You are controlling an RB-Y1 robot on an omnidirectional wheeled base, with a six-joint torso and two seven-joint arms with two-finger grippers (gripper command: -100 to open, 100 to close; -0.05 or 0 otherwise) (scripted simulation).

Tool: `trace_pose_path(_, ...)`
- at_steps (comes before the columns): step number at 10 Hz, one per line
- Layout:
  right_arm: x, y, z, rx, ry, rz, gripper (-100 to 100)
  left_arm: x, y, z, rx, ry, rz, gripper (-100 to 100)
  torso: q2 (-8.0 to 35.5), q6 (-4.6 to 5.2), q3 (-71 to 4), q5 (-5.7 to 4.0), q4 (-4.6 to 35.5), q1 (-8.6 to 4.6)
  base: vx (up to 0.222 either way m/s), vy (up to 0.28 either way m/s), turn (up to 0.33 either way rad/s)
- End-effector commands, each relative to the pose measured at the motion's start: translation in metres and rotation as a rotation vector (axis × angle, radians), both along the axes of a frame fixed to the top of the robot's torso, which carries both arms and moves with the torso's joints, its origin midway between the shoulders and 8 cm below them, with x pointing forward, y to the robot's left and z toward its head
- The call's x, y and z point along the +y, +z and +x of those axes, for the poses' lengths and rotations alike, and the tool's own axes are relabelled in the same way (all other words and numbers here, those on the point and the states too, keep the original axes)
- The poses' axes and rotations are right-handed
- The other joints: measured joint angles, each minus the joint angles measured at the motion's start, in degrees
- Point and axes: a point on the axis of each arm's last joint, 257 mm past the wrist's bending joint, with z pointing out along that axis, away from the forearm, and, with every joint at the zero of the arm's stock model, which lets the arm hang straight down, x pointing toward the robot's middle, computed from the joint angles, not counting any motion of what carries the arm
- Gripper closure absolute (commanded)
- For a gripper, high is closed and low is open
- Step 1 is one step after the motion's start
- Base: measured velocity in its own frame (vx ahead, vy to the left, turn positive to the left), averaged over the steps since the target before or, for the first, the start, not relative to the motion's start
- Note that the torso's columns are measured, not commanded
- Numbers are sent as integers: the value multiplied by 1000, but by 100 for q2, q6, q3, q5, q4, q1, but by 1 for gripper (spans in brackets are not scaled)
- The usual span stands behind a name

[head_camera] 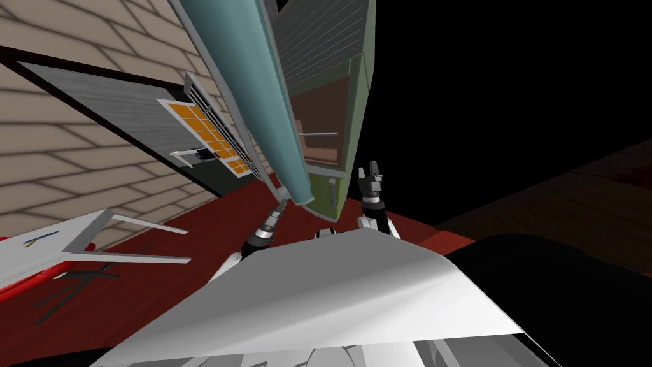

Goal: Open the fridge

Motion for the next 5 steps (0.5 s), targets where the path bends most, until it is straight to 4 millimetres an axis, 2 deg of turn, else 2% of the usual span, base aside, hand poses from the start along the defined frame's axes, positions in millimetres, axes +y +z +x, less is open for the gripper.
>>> trace_pose_path(1, 0, 0, 0, 0, 0, 0, 0, -9, 3, -8, -7, -41, 0, 100, 2, -1, -1, 18, 9, 63, -14, 248, -60)
trace_pose_path(3, 0, 0, 0, 0, 0, 0, 0, -20, 5, -20, -10, -96, -1, 100, -29, -1, -26, 12, 13, 69, -22, 332, -82)
trace_pose_path(4, 0, 0, 0, 0, 0, 0, 0, -20, 5, -20, -10, -96, -1, 100, -26, 0, -30, 13, 18, 78, -45, 293, -49)
trace_pose_path(5, 0, 0, 0, 0, 0, 0, 0, -26, 6, -27, -11, -123, -2, 100, -40, 3, -38, 2, 16, 35, -11, 289, -67)
